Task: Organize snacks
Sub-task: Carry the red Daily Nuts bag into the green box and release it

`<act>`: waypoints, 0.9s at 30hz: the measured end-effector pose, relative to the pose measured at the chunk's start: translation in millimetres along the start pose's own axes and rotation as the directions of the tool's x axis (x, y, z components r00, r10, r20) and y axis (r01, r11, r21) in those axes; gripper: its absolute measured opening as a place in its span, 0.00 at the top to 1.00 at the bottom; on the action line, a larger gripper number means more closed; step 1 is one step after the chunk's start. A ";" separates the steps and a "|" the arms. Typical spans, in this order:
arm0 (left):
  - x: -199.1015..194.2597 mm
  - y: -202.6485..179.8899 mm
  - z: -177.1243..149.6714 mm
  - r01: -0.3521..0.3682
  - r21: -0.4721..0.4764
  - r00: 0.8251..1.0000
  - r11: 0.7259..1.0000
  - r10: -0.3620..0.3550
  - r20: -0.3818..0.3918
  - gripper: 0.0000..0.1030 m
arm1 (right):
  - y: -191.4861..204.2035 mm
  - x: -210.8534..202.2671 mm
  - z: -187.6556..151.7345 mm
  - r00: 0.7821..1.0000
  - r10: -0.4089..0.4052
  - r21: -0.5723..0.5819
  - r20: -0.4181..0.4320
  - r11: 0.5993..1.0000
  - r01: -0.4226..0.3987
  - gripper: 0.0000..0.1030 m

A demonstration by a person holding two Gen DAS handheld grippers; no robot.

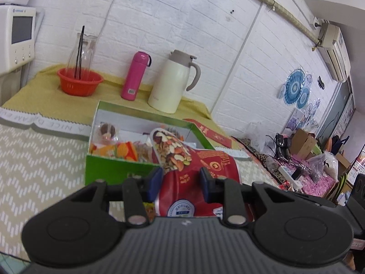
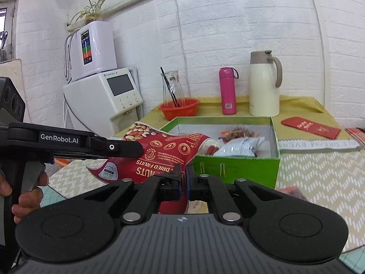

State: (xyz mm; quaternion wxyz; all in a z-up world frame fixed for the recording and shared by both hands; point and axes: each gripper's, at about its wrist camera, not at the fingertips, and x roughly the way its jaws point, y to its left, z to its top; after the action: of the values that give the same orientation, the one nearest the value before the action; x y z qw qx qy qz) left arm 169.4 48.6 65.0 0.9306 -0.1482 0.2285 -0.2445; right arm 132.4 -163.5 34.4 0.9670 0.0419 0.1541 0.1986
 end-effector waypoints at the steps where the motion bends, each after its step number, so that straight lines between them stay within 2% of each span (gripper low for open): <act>1: 5.1 1.2 7.8 0.002 -0.002 1.000 1.000 -0.002 0.006 0.74 | -2.5 4.8 5.7 1.000 -0.003 -0.005 0.009 1.000 0.003 0.92; 9: 54.8 18.0 53.2 -0.012 -0.015 1.000 1.000 0.012 0.016 0.74 | -32.9 54.7 38.5 1.000 0.006 0.039 0.027 0.999 -0.007 0.91; 17: 114.7 58.4 65.2 -0.043 -0.079 0.998 0.996 0.039 -0.045 0.74 | -60.4 111.7 37.6 0.999 0.026 0.116 -0.030 0.993 -0.022 0.91; 23: 145.3 80.3 67.3 -0.062 -0.105 0.995 0.993 0.054 -0.082 0.73 | -70.1 143.9 35.0 0.998 0.015 0.126 -0.061 0.992 -0.007 0.91; 25: 152.4 81.4 67.8 -0.083 -0.077 0.994 0.994 0.077 -0.083 0.67 | -72.9 151.7 33.1 0.998 0.007 0.117 -0.059 0.993 0.000 0.86; 26: 154.2 80.7 67.5 -0.113 -0.058 0.991 0.992 0.108 -0.081 0.46 | -73.1 156.0 31.2 0.998 0.007 0.100 -0.063 0.995 0.000 0.72; 27: 154.7 79.6 66.7 -0.140 -0.041 0.988 0.989 0.136 -0.075 0.30 | -72.4 158.4 29.4 0.998 0.006 0.077 -0.067 0.997 -0.001 0.61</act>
State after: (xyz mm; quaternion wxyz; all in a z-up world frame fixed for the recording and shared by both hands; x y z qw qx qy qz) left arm 353.5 45.2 36.4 0.9328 -0.1447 0.2772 -0.1792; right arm 306.9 -167.7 7.4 0.9585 0.0728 0.1941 0.1956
